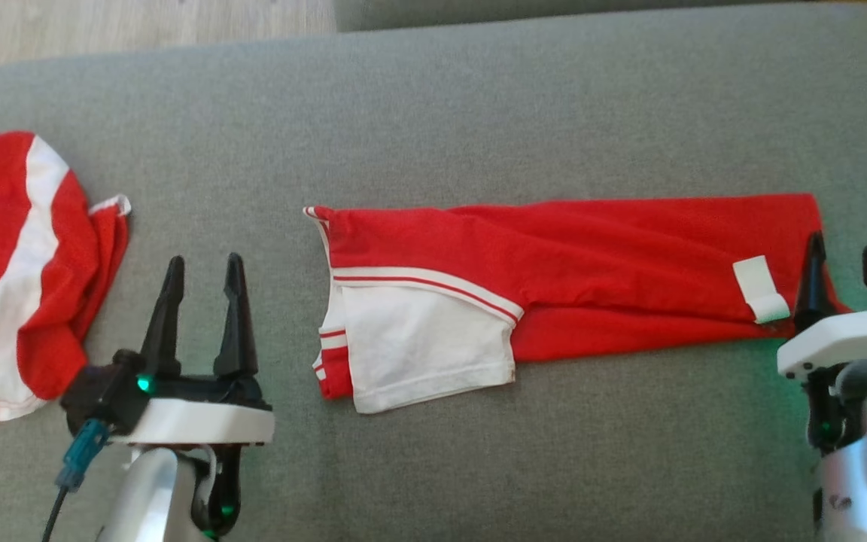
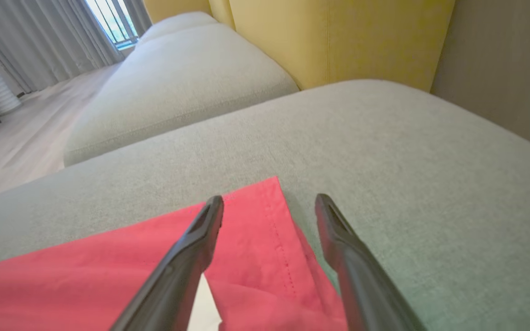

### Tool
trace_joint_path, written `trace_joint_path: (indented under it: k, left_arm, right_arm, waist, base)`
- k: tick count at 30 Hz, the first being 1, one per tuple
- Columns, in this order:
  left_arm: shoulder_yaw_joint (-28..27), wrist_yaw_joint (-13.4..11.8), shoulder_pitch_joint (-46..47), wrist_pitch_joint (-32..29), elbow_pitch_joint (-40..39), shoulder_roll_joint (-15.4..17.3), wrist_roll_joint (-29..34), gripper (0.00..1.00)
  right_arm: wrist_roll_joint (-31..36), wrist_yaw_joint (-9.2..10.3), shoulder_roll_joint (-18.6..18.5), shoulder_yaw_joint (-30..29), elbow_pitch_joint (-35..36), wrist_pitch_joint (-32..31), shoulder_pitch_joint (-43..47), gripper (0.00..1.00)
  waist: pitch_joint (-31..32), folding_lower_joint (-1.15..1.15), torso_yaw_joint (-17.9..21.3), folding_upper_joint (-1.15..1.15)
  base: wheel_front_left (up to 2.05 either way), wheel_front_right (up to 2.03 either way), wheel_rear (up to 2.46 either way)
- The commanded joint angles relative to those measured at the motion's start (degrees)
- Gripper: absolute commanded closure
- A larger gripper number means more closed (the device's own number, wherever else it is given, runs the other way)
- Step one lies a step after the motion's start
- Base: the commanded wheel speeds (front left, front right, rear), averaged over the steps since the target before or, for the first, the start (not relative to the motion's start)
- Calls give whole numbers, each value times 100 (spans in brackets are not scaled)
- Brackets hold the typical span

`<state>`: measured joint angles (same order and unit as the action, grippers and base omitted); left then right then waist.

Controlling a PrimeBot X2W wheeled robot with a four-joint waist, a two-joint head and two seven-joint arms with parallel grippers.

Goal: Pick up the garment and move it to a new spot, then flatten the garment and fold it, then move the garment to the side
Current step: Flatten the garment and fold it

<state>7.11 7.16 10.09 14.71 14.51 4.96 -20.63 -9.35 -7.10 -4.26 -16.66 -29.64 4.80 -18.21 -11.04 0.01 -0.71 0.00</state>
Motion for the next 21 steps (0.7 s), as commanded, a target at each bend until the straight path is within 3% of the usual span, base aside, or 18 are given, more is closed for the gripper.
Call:
trace_joint_path:
  k: [1,8,21]
  left_arm:
    - [-131,30,183,29,-148,35,3,0]
    - [180,32,338,29,-143,105,-324,0]
    - [225,32,529,29,-153,217,-419,0]
  right_arm:
    - [70,-39,24,15,111,-54,-220,0]
    - [261,-39,133,-763,-430,-415,-572,0]
    - [-261,-39,137,-295,-1473,-397,-873,0]
  waist:
    - [-109,-1,-14,0]
    - [-344,-1,-10,0]
    - [-545,-1,55,0]
  base:
    - [0,0,0]
    - [0,0,0]
    - [0,0,0]
